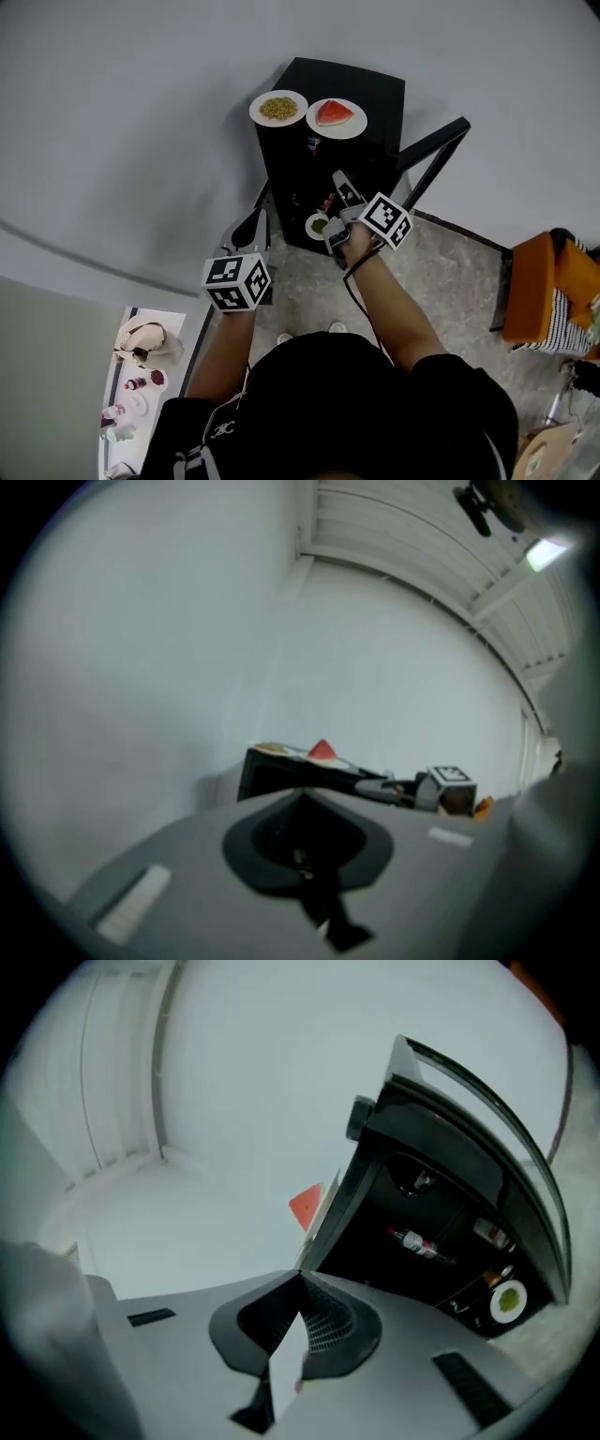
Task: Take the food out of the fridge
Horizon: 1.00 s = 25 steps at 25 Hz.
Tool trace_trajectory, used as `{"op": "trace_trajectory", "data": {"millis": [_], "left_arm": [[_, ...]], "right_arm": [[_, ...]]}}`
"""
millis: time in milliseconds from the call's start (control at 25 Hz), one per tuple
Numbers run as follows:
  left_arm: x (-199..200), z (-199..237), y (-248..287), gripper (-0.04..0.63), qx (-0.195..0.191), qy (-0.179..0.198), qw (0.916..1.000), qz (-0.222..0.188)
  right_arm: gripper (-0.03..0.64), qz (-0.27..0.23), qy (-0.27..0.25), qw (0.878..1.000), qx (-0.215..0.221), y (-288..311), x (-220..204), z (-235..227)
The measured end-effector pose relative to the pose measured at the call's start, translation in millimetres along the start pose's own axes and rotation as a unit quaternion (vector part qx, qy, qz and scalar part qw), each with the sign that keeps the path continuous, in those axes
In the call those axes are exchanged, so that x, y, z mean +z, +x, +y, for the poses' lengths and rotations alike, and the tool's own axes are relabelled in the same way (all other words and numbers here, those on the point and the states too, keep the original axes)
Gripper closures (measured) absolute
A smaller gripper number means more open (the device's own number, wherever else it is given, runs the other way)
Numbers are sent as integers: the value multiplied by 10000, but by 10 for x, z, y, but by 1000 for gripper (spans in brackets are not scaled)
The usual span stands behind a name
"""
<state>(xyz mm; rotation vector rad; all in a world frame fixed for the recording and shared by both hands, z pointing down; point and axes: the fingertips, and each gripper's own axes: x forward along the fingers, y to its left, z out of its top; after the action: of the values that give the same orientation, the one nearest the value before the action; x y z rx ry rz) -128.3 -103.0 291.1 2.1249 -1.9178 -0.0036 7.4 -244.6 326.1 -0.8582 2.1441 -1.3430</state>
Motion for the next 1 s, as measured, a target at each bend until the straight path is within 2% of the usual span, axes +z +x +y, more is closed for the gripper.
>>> {"op": "trace_trajectory", "data": {"millis": [80, 120, 160, 200, 280, 320, 360, 400, 440, 480, 560, 640, 720, 880, 1000], "left_arm": [[-2, -19, 45, 594, -42, 0, 10000, 9], [-9, -36, 70, 595, -75, 19, 10000, 23], [-19, -61, 98, 594, -112, 56, 9999, 41], [-32, -89, 127, 594, -147, 105, 9998, 62], [-73, -147, 192, 594, -217, 196, 9995, 118], [-96, -177, 226, 594, -261, 225, 9993, 149], [-117, -210, 255, 594, -312, 245, 9991, 177], [-135, -248, 280, 594, -366, 270, 9988, 199], [-147, -289, 300, 595, -420, 305, 9984, 211], [-156, -331, 319, 594, -472, 349, 9980, 215], [-168, -405, 350, 594, -565, 419, 9973, 211], [-186, -460, 369, 595, -643, 414, 9968, 220], [-211, -499, 386, 595, -709, 373, 9965, 247], [-250, -572, 375, 595, -817, 349, 9956, 296], [-266, -618, 340, 597, -825, 468, 9951, 273]], "right_arm": [[617, 286, -783, 9963, -204, -150, -120, 16], [617, 420, -1291, 9902, -328, -216, -174, 32], [617, 526, -1913, 9790, -459, -279, -220, 59], [617, 576, -2633, 9612, -587, -340, -254, 101], [618, 494, -4056, 9093, -786, -459, -295, 229], [618, 402, -4568, 8847, -840, -514, -309, 301], [618, 310, -4892, 8673, -863, -566, -320, 369], [618, 233, -5059, 8579, -869, -615, -328, 425], [618, 182, -5108, 8551, -870, -658, -333, 463], [618, 160, -5066, 8576, -871, -696, -334, 480], [617, 166, -4851, 8698, -886, -759, -326, 469], [617, 163, -4745, 8751, -941, -814, -305, 439], [618, 147, -4750, 8740, -1016, -852, -271, 408], [617, 146, -4975, 8593, -1179, -902, -265, 361], [617, 211, -4931, 8616, -1182, -942, -312, 337]]}}
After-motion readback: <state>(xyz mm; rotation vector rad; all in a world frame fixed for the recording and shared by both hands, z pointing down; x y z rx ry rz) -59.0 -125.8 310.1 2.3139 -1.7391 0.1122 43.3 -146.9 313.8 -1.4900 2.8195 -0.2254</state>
